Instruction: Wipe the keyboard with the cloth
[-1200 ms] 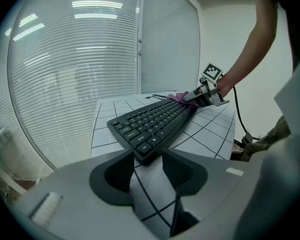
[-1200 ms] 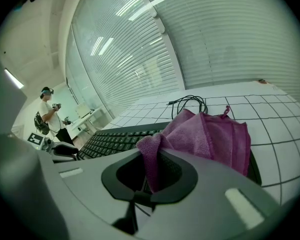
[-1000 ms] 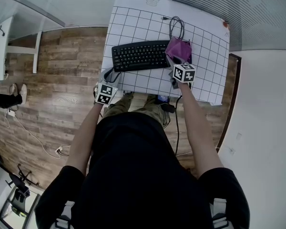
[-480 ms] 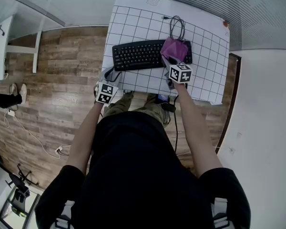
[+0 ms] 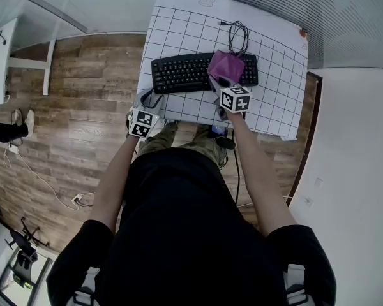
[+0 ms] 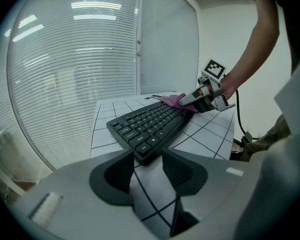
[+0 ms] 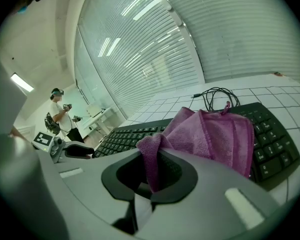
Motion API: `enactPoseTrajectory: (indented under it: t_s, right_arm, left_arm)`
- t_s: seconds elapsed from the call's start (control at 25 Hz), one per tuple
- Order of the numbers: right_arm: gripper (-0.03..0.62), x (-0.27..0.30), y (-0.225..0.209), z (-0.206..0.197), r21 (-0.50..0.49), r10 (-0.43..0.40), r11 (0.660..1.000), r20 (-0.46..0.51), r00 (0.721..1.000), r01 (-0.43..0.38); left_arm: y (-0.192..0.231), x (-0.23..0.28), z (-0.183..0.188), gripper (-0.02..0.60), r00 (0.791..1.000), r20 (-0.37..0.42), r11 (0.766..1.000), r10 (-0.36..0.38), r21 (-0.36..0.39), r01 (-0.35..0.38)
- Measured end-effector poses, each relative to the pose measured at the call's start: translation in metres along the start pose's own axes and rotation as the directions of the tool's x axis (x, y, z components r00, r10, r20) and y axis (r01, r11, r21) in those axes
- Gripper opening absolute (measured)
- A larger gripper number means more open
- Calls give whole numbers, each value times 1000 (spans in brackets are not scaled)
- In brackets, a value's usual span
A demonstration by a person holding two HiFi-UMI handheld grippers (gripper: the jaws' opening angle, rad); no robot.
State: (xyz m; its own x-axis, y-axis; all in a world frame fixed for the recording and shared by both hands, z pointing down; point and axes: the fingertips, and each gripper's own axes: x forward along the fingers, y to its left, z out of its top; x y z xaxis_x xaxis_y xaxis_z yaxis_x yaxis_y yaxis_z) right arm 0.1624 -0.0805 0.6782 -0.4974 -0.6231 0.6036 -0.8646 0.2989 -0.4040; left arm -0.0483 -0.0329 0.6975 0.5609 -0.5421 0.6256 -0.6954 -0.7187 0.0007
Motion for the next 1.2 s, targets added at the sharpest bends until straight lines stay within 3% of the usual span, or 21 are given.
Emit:
enactPoseTrajectory:
  t_s: [1.2]
  right_arm:
    - [41,16,33,-7,-22,35,999,-34,999,-36]
  left_arm:
    - [-1,1,-1,150,1000,-2,1000,6,7,-6]
